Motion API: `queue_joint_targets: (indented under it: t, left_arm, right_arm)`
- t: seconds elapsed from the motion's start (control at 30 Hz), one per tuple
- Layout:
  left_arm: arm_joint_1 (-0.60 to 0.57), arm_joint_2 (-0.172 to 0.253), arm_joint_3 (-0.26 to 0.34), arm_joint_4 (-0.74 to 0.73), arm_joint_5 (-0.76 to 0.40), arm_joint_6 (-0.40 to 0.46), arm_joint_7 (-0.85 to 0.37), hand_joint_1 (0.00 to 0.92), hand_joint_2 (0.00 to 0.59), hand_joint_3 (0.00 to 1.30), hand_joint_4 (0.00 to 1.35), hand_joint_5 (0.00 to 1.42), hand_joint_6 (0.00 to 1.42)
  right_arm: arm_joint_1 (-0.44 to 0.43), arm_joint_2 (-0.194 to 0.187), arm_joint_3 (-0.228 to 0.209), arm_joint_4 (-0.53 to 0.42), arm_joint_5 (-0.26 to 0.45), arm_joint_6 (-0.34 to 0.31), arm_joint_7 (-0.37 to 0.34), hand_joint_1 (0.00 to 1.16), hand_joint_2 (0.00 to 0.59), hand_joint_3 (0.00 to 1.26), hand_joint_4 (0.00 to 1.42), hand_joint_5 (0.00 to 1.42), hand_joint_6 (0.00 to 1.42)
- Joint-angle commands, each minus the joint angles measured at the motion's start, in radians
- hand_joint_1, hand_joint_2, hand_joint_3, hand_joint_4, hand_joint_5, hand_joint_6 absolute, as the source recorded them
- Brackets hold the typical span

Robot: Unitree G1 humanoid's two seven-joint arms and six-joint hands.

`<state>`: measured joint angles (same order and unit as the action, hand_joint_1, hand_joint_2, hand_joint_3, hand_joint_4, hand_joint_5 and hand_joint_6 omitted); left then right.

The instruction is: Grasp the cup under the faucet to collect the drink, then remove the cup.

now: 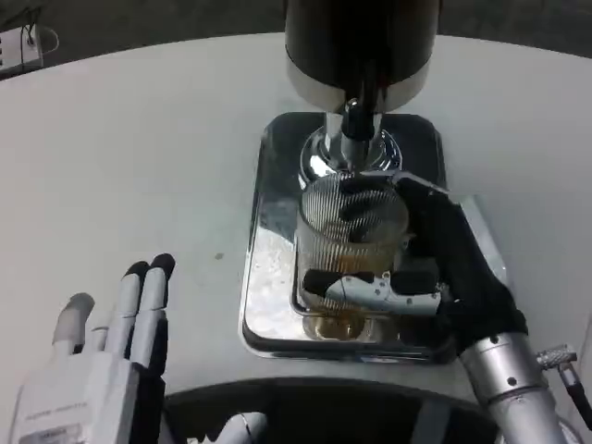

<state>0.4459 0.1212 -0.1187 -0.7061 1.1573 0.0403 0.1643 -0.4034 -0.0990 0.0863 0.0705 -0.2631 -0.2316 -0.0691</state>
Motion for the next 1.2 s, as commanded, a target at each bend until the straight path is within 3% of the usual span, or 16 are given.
queue_joint_targets:
  t: [0.03, 0.37, 0.67, 1.0, 1.2]
  left_arm:
    - [0.007, 0.002, 0.0, -0.007, 0.013, -0.002, -0.006, 0.0, 0.154, 0.0, 0.0, 0.15, 0.01]
    - [0.009, 0.0, -0.007, -0.009, 0.019, -0.004, 0.003, 0.0, 0.152, 0.0, 0.0, 0.15, 0.01]
    - [0.007, -0.007, -0.023, -0.019, 0.062, -0.002, 0.005, 0.0, 0.134, 0.0, 0.0, 0.13, 0.0]
    - [0.042, -0.027, -0.066, -0.064, 0.142, -0.003, -0.022, 0.0, 0.11, 0.0, 0.0, 0.09, 0.0]
    - [0.066, -0.048, -0.096, -0.096, 0.204, 0.002, -0.036, 0.0, 0.103, 0.0, 0.0, 0.08, 0.0]
  right_arm:
    - [0.021, -0.002, 0.005, -0.042, -0.002, -0.006, 0.008, 1.11, 0.094, 0.91, 1.14, 1.28, 1.42]
    - [0.077, -0.002, 0.002, -0.122, 0.008, -0.004, 0.023, 1.11, 0.081, 0.91, 1.14, 1.28, 1.42]
    - [0.22, -0.01, -0.011, -0.332, 0.07, 0.01, 0.074, 1.11, 0.076, 0.92, 1.13, 1.27, 1.42]
    - [0.337, -0.067, -0.044, -0.49, 0.099, -0.049, 0.128, 1.11, 0.076, 0.92, 1.12, 1.27, 1.42]
    - [0.385, -0.097, -0.071, -0.564, 0.129, -0.042, 0.158, 1.11, 0.076, 0.92, 1.12, 1.27, 1.42]
